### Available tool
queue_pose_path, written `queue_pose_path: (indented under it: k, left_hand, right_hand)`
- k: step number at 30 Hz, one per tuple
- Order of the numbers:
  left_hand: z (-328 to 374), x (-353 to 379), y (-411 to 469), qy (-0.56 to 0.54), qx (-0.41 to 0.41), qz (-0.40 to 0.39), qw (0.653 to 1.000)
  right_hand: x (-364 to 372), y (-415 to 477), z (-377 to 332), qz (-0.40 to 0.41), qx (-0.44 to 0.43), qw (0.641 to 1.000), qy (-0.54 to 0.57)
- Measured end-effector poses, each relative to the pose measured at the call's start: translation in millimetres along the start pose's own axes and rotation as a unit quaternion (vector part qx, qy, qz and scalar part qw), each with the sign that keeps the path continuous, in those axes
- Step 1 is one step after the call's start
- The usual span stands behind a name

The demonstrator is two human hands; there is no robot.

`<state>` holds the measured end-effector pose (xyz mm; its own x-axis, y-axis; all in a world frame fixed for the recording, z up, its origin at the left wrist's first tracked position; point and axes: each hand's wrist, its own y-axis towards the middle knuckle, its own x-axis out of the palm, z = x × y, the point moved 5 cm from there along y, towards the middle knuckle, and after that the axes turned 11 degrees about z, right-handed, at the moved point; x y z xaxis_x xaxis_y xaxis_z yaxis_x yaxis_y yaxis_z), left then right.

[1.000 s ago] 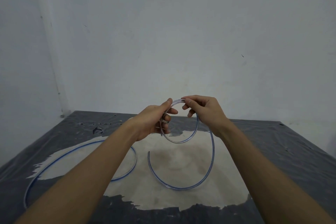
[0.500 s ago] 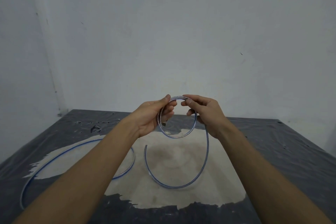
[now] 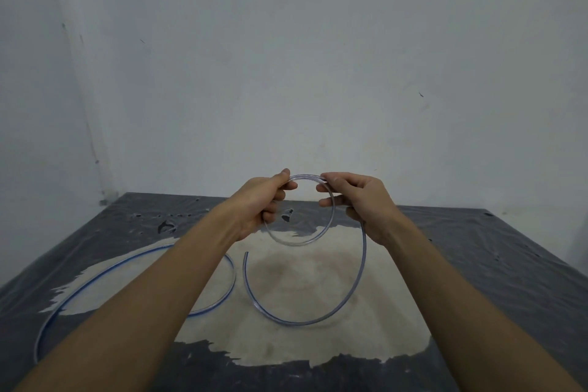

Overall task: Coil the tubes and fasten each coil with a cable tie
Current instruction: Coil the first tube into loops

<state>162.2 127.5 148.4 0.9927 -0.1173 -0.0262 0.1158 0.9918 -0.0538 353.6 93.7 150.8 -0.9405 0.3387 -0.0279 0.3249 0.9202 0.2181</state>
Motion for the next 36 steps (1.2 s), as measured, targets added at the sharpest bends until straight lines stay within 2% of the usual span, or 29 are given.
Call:
queue_pose_path:
  k: [4, 7, 11, 15, 19, 22, 24, 28, 30, 36]
  left_hand:
    - [3, -6, 2, 0.081, 0.062, 0.012, 0.995]
    - [5, -5, 1, 0.095, 0.073, 0.010, 0.993]
    - [7, 0, -1, 0.073, 0.051, -0.022, 0.996]
    - [7, 2, -2, -0.001, 0.019, -0.080, 0.997]
    - [5, 4, -8, -0.074, -0.044, -0.171, 0.981]
    - [4, 4, -10, -0.106, -0.084, -0.202, 0.970]
    - [5, 2, -7, -0.099, -0.075, -0.174, 0.977]
    - [18, -17, 8, -0.114, -0.003, -0.069, 0.991]
    - [29, -33, 15, -0.153, 0.016, -0.028, 0.988]
    - [56, -57, 21, -0.243, 0.055, 0.079, 0.965]
  right_hand:
    - [-1, 1, -1, 0.008, -0.008, 1.000, 0.013]
    - [2, -1, -2, -0.003, -0.010, 1.000, 0.014]
    - [3, -2, -2, -0.013, -0.015, 1.000, 0.003]
    - [2, 1, -3, 0.006, -0.026, 1.000, 0.004]
    - [2, 3, -7, 0.017, -0.054, 0.998, 0.012]
    - [5, 3, -9, 0.017, -0.066, 0.998, 0.011]
    - [5, 3, -7, 0.010, -0.066, 0.998, 0.006]
    - [-4, 5, 7, -0.006, -0.061, 0.997, -0.056]
    - [-14, 9, 20, 0.007, -0.044, 0.996, -0.077]
    - [-35, 14, 42, 0.074, -0.022, 0.996, -0.051]
